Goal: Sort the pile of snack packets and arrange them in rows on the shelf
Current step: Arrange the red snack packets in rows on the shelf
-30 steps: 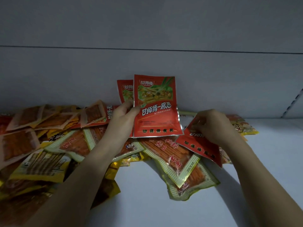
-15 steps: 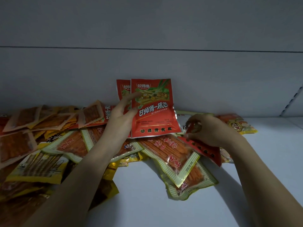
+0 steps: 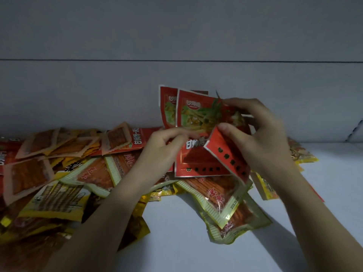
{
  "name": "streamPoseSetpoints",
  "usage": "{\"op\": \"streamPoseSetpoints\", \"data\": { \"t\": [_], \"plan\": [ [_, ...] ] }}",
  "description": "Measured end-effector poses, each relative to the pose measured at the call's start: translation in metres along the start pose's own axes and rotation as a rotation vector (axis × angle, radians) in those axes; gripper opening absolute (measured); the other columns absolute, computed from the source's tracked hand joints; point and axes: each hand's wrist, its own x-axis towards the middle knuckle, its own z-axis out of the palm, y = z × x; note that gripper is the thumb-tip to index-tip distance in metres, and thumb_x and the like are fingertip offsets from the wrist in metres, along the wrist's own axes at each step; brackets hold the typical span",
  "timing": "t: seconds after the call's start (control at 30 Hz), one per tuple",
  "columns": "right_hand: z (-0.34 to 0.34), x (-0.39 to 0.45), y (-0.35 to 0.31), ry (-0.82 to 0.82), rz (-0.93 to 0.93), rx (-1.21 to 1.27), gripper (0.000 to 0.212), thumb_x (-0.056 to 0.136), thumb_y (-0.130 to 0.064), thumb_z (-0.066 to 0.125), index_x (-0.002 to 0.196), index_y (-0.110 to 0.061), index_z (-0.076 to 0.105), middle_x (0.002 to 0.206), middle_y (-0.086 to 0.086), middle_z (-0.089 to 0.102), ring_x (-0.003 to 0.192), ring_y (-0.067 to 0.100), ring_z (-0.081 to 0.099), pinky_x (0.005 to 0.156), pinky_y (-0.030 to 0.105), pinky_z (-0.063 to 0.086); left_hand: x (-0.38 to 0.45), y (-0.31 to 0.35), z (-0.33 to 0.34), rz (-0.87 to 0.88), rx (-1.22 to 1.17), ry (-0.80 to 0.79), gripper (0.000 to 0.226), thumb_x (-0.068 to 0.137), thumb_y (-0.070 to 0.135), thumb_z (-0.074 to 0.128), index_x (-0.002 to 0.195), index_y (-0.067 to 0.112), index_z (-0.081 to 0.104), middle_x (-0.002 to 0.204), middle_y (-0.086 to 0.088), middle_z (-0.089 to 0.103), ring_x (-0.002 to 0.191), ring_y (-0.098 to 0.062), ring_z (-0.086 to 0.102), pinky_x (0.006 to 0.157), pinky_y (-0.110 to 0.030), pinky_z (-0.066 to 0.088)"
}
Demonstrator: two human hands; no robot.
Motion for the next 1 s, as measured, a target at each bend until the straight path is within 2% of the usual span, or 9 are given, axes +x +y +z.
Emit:
{"op": "streamPoseSetpoints", "data": {
  "t": [0.1, 0.23, 0.3, 0.37, 0.47, 0.53, 0.6, 0.8, 1.0],
  "plan": [
    [0.025, -0.001, -0.006, -0.039, -0.08, -0.009, 0.041, 0.084, -0.015, 0.076, 0.123, -0.019, 0.064, 0.118, -0.006, 0.062, 0.114, 0.006, 0.058, 0.097, 0.024, 0.047, -0.007, 0.007, -0.002, -0.004, -0.048, -0.151, 0.032, 0.091, 0.05, 0.058, 0.102, 0.027, 0.076, 0.097, 0.01, 0.077, 0.098, -0.008, 0.072, 0.09, -0.028, 0.053],
    [0.036, 0.0, -0.026, -0.198, -0.088, -0.076, 0.042, 0.092, -0.013, 0.067, 0.132, -0.021, 0.06, 0.13, -0.009, 0.059, 0.124, 0.002, 0.051, 0.104, 0.017, 0.039, -0.005, 0.014, -0.011, 0.021, -0.09, -0.086, 0.014, 0.085, 0.03, 0.074, 0.095, 0.021, 0.076, 0.089, 0.007, 0.078, 0.081, -0.01, 0.075, 0.068, -0.019, 0.056],
    [0.029, -0.003, -0.034, -0.075, -0.015, -0.119, 0.041, 0.093, -0.009, 0.063, 0.132, -0.024, 0.059, 0.131, -0.011, 0.053, 0.127, 0.003, 0.047, 0.106, 0.02, 0.038, -0.004, 0.017, -0.015, 0.014, -0.133, -0.039, 0.007, 0.086, 0.02, 0.075, 0.092, 0.022, 0.075, 0.084, 0.009, 0.078, 0.076, -0.009, 0.075, 0.064, -0.017, 0.055],
    [0.016, -0.008, -0.042, 0.107, 0.177, -0.167, 0.045, 0.093, -0.02, 0.064, 0.136, -0.028, 0.052, 0.13, -0.014, 0.044, 0.127, 0.006, 0.043, 0.104, 0.026, 0.039, -0.004, 0.023, -0.017, -0.002, -0.206, -0.014, 0.009, 0.088, 0.015, 0.074, 0.091, 0.023, 0.073, 0.08, 0.013, 0.077, 0.073, -0.006, 0.074, 0.061, -0.016, 0.055],
    [-0.004, -0.015, -0.061, 0.092, 0.563, 0.106, 0.058, 0.09, -0.036, 0.07, 0.141, -0.029, 0.044, 0.131, -0.008, 0.052, 0.115, 0.009, 0.058, 0.08, 0.021, 0.052, -0.008, 0.034, -0.015, -0.026, -0.277, 0.003, 0.008, 0.091, 0.018, 0.072, 0.094, 0.025, 0.073, 0.085, 0.009, 0.078, 0.077, -0.011, 0.075, 0.065, -0.021, 0.058],
    [-0.017, -0.017, -0.067, 0.041, 0.642, 0.281, 0.044, 0.091, -0.031, 0.069, 0.131, -0.022, 0.053, 0.122, -0.002, 0.063, 0.093, 0.007, 0.069, 0.06, 0.015, 0.052, -0.013, 0.043, -0.009, -0.034, -0.304, -0.014, 0.008, 0.092, 0.021, 0.071, 0.099, 0.025, 0.073, 0.094, 0.003, 0.079, 0.085, -0.018, 0.076, 0.073, -0.031, 0.062],
    [-0.031, -0.021, -0.069, 0.053, 0.632, 0.291, 0.028, 0.091, -0.023, 0.07, 0.117, -0.017, 0.06, 0.113, 0.004, 0.069, 0.081, 0.008, 0.072, 0.056, 0.016, 0.05, -0.021, 0.05, 0.002, -0.035, -0.303, -0.026, 0.012, 0.093, 0.023, 0.07, 0.104, 0.023, 0.073, 0.099, 0.0, 0.078, 0.09, -0.021, 0.076, 0.077, -0.036, 0.062],
    [-0.089, -0.049, -0.068, 0.155, 0.712, 0.362, 0.026, 0.089, -0.023, 0.073, 0.109, -0.014, 0.059, 0.105, 0.007, 0.073, 0.099, 0.031, 0.071, 0.091, 0.053, 0.053, -0.052, 0.074, 0.055, -0.039, -0.334, 0.019, 0.02, 0.101, 0.022, 0.056, 0.118, 0.027, 0.066, 0.11, -0.001, 0.075, 0.092, -0.019, 0.075, 0.079, -0.038, 0.062],
    [-0.181, -0.094, -0.054, 0.191, 0.731, 0.381, 0.033, 0.092, -0.025, 0.069, 0.115, -0.01, 0.05, 0.091, 0.003, 0.076, 0.088, 0.024, 0.074, 0.09, 0.052, 0.056, -0.083, 0.11, 0.143, -0.036, -0.4, 0.013, 0.03, 0.103, 0.006, 0.051, 0.115, 0.032, 0.061, 0.109, 0.001, 0.072, 0.084, -0.018, 0.076, 0.064, -0.03, 0.062]
  ]
}}
